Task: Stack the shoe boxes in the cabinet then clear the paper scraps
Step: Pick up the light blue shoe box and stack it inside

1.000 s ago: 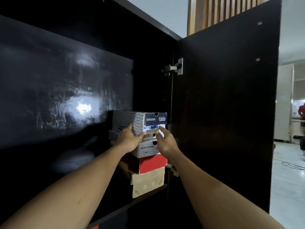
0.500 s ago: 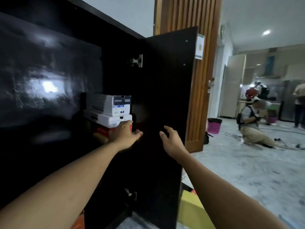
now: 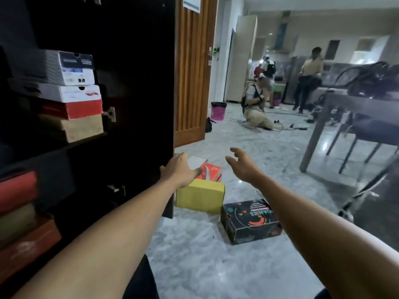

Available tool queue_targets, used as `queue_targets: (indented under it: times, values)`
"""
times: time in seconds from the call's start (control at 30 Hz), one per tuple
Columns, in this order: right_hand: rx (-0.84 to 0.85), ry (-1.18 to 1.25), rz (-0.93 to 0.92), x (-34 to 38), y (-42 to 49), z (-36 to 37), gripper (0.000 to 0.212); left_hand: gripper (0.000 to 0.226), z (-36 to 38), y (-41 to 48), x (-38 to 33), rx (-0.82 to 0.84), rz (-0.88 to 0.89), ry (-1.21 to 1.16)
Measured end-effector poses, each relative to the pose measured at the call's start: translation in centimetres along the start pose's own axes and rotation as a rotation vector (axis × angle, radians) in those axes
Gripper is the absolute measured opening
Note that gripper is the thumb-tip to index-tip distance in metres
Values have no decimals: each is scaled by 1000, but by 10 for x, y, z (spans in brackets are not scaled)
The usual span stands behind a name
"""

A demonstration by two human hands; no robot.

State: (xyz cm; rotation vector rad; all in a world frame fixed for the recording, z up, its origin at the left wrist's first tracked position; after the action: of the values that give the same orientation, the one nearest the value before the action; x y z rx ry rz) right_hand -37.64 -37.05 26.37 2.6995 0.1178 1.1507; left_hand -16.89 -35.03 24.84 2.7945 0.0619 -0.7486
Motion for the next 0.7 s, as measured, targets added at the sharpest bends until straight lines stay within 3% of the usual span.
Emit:
queue_targets:
  times: [0.2,0.5,0.7]
  values:
    - [-62,-49,198,-84,-19,-22,52,100,96,0,-17,257,15,-134]
    - [-79,-58,371,-196,-24,-24,55,87,184,26,-59,389,90,-5]
    - [-43,56,440,-287,-5,-5,33,79,257,52,-83,435,107,34]
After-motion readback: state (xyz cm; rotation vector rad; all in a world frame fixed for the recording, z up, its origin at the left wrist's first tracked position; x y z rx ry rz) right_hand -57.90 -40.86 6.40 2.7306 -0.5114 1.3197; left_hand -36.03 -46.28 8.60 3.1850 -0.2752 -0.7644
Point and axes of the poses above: each hand's wrist, its own y-axis towards the middle knuckle, its own z-axis out of the palm, x = y × z, the point moved 3 cm from there along y, towards the middle knuckle, and after that the axes turned 2 degrees about -x, right-handed, at the moved point
